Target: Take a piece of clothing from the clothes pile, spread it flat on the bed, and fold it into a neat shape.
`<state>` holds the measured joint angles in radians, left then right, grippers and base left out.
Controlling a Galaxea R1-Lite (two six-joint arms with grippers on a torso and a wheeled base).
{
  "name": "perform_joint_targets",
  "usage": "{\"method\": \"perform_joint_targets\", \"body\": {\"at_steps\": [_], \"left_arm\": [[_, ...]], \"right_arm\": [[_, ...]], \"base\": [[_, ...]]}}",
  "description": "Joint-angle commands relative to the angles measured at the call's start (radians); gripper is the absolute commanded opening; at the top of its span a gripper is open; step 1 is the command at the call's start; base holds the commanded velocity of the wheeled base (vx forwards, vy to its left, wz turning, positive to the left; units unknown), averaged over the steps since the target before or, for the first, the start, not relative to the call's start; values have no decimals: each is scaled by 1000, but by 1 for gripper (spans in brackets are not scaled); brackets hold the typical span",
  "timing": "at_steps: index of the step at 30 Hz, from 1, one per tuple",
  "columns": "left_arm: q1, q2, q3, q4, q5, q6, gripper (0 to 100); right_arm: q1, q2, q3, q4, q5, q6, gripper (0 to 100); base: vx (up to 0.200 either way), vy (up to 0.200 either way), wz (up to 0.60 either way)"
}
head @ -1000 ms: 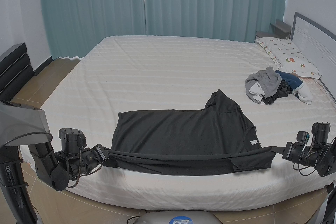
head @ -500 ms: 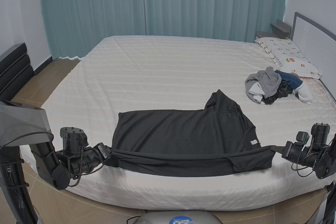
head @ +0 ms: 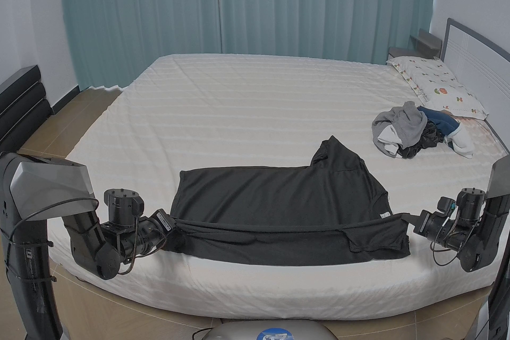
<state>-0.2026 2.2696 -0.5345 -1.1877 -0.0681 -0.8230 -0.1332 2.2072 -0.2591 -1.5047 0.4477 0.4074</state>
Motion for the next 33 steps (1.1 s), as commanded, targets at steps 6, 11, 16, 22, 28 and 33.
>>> {"method": "perform_joint_targets", "body": {"at_steps": [6, 11, 16, 22, 28, 33], "left_arm": [[-1, 108, -90, -1, 10, -4, 0], [-1, 116, -133, 0, 14, -67, 0], [-1, 116, -134, 0, 14, -68, 0], [-1, 117, -139, 0, 14, -71, 0], [-1, 119, -142, 0, 14, -74, 0], [-1, 120, -147, 0, 14, -82, 0]], "right_arm": [[73, 201, -121, -60, -118, 76, 0], [81, 232, -161, -60, -158, 106, 0], [86, 235, -187, -60, -167, 137, 0], [89, 235, -227, -60, -230, 214, 0], [87, 236, -241, -60, -231, 225, 0], [89, 247, -250, -60, -234, 225, 0]], "base": [[0, 0, 0], [0, 0, 0], [0, 0, 0], [0, 0, 0], [0, 0, 0], [0, 0, 0]]}}
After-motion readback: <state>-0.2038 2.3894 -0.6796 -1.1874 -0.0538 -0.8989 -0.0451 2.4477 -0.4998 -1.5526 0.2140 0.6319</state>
